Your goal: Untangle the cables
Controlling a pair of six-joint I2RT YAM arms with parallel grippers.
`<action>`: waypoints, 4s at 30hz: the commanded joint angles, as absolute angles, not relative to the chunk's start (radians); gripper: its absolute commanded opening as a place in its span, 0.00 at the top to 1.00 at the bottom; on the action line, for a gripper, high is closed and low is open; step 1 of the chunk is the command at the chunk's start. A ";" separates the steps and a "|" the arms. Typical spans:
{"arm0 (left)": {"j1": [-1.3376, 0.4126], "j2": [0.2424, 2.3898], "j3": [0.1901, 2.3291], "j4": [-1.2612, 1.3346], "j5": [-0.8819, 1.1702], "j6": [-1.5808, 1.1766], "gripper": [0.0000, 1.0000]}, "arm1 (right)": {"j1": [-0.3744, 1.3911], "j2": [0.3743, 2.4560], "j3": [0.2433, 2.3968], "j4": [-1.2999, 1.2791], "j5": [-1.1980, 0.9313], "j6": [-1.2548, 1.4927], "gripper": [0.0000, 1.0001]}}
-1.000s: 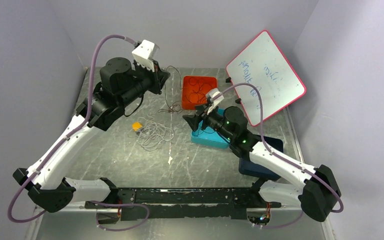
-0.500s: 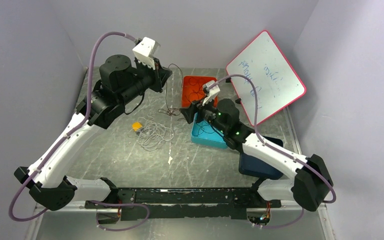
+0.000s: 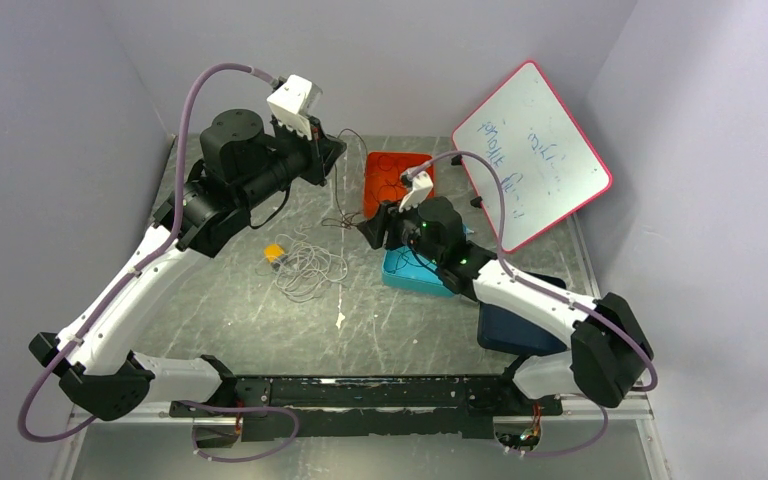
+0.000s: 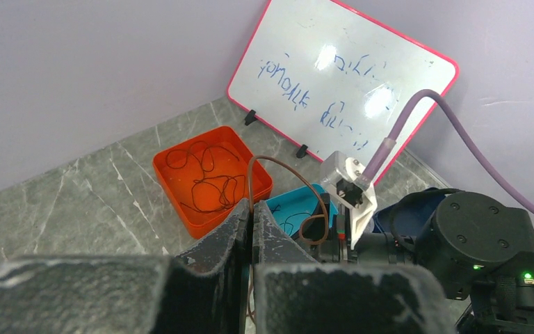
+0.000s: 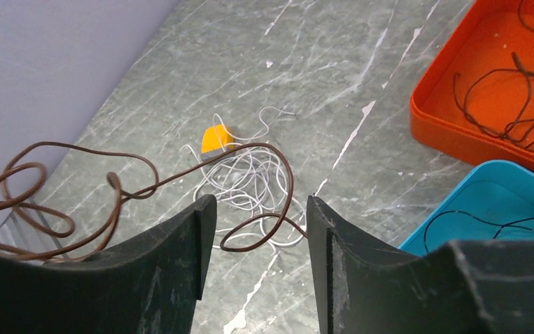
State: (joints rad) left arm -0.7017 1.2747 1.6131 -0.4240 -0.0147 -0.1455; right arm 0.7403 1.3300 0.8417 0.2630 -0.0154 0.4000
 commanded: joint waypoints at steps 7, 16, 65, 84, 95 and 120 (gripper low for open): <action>-0.695 1.247 1.625 -0.409 0.000 -0.153 0.93 | 0.701 1.379 0.823 0.377 -0.025 0.489 0.59; -0.695 1.201 1.624 -0.434 -0.084 -0.148 0.93 | 0.645 1.402 0.820 0.408 0.009 0.479 1.00; -0.113 1.231 1.780 -0.600 -0.680 0.041 0.93 | 0.105 1.145 0.709 0.073 0.141 0.463 1.00; -0.111 1.193 1.743 -0.520 -0.802 0.142 0.93 | -0.022 1.148 0.651 0.075 0.100 0.487 1.00; -0.112 1.181 1.735 -0.488 -0.830 0.180 0.93 | -0.058 1.139 0.628 0.080 0.105 0.505 1.00; -0.113 1.317 1.815 -0.567 -0.757 0.136 0.93 | -0.135 0.999 0.591 0.088 0.124 0.591 1.00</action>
